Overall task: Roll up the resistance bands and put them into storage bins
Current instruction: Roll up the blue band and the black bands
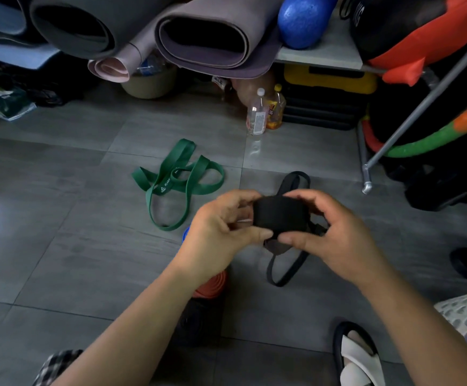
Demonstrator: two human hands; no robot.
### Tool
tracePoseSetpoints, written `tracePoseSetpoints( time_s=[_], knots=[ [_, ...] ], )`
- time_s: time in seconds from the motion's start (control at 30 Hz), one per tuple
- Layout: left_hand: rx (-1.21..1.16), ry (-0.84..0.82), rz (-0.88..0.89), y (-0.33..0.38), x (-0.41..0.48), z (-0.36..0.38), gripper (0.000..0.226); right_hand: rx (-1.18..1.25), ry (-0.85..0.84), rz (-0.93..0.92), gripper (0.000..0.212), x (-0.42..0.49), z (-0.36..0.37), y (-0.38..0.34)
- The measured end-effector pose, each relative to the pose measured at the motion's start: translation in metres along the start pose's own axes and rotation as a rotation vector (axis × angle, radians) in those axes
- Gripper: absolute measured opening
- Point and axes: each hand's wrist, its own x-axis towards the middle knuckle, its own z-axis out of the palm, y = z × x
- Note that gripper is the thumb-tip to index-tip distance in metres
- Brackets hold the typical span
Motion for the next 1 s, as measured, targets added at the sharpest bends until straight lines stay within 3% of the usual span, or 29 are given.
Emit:
tracePoseSetpoints(
  time_s=[0.1, 0.27, 0.37, 0.47, 0.53, 0.6, 0.67, 0.8, 0.93, 1.0],
  knots=[
    [-0.301, 0.012, -0.029, 0.001, -0.002, 0.003, 0.042, 0.232, -0.020, -0.019, 0.053, 0.003, 0.002, 0.000],
    [-0.390, 0.012, -0.076, -0.004, 0.000, 0.004, 0.040, 0.254, 0.039, -0.005, 0.041, 0.004, 0.006, -0.001],
    [0.019, -0.023, -0.060, -0.007, 0.003, -0.003, 0.048, 0.008, 0.033, 0.000, 0.039, 0.002, 0.004, 0.003],
    [0.621, -0.141, 0.103, -0.012, 0.001, -0.004, 0.064, -0.566, -0.009, -0.076, 0.043, 0.000, 0.009, 0.010],
    [0.744, -0.148, 0.131, -0.014, 0.000, -0.002, 0.061, -0.725, -0.024, -0.112, 0.042, -0.001, 0.015, 0.009],
    [0.614, -0.084, 0.114, -0.014, 0.001, -0.004, 0.050, -0.611, -0.030, -0.110, 0.042, 0.000, 0.015, 0.008],
    [0.372, -0.015, 0.073, -0.009, 0.002, -0.006, 0.041, -0.260, -0.034, -0.040, 0.044, 0.004, 0.007, 0.007],
    [-0.166, 0.012, 0.018, 0.001, 0.000, -0.003, 0.048, 0.267, -0.045, -0.026, 0.051, 0.009, -0.004, 0.006],
    [-0.401, 0.016, 0.015, -0.003, -0.002, 0.004, 0.047, 0.406, -0.026, -0.097, 0.053, 0.009, 0.002, 0.003],
    [-0.426, 0.011, -0.011, -0.006, -0.002, 0.005, 0.046, 0.363, -0.019, -0.089, 0.052, 0.009, 0.004, 0.004]
  ],
)
